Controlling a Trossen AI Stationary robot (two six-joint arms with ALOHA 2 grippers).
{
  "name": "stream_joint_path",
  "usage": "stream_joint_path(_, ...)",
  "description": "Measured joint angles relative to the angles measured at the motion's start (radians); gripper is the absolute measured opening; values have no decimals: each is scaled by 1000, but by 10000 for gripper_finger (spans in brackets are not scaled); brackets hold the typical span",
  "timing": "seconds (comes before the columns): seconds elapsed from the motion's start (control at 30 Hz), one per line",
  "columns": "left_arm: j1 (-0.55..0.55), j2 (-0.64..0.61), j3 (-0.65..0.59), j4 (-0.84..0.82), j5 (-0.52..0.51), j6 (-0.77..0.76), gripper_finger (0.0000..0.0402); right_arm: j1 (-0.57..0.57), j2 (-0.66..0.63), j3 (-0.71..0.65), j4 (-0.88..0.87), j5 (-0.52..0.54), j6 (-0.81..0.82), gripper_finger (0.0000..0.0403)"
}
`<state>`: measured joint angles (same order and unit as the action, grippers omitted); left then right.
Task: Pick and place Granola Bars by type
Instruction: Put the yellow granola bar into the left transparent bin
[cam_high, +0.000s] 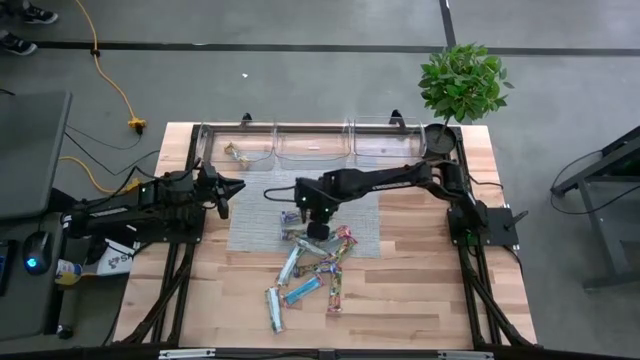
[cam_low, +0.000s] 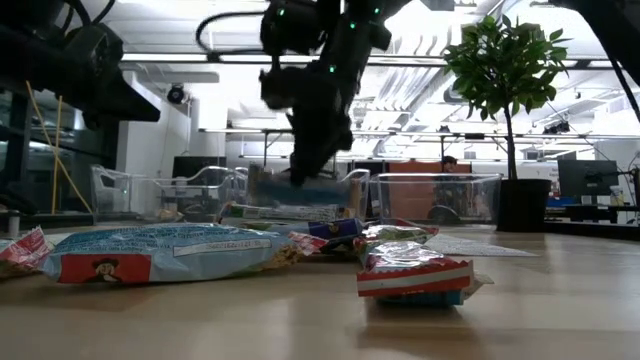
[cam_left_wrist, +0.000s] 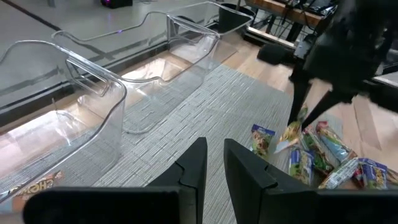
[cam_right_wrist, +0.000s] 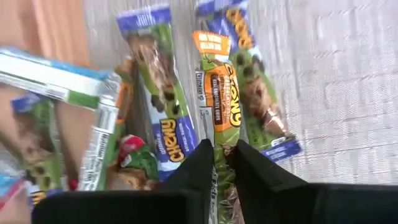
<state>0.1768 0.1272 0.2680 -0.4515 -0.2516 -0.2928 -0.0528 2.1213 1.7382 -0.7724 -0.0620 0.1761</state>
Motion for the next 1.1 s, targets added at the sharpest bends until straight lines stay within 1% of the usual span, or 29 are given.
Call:
stream_joint_path(0.1, 0, 0, 0, 0, 0, 0, 54, -8, -40, 0, 83, -1, 0, 32)
stream_joint_path(0.33, 0, 0, 0, 0, 0, 0, 54, -68, -112, 2, 382, -1, 27, 30)
stream_joint_path(0.43, 0, 0, 0, 0, 0, 0, 54, -103, -115, 3, 498, -14, 27, 30)
stream_joint_path(0.53, 0, 0, 0, 0, 0, 0, 54, -137, -110, 14, 568, -21, 27, 30)
stream_joint_path(0.67, 0, 0, 0, 0, -4, 0, 54, -188, -104, 17, 709, -3, 25, 30)
stream_joint_path(0.8, 0, 0, 0, 0, -21, 0, 54, -239, -63, 18, 914, 3, 31, 30)
stream_joint_path(0.9, 0, 0, 0, 2, -26, 0, 54, -266, -22, 18, 1009, -10, 62, 30)
stream_joint_path(1.0, 0, 0, 0, 9, -29, 0, 54, -284, 36, 46, 1039, -26, 76, 30)
stream_joint_path(1.1, 0, 0, 0, 14, -29, 0, 54, -294, 134, 180, 1012, -69, 77, 30)
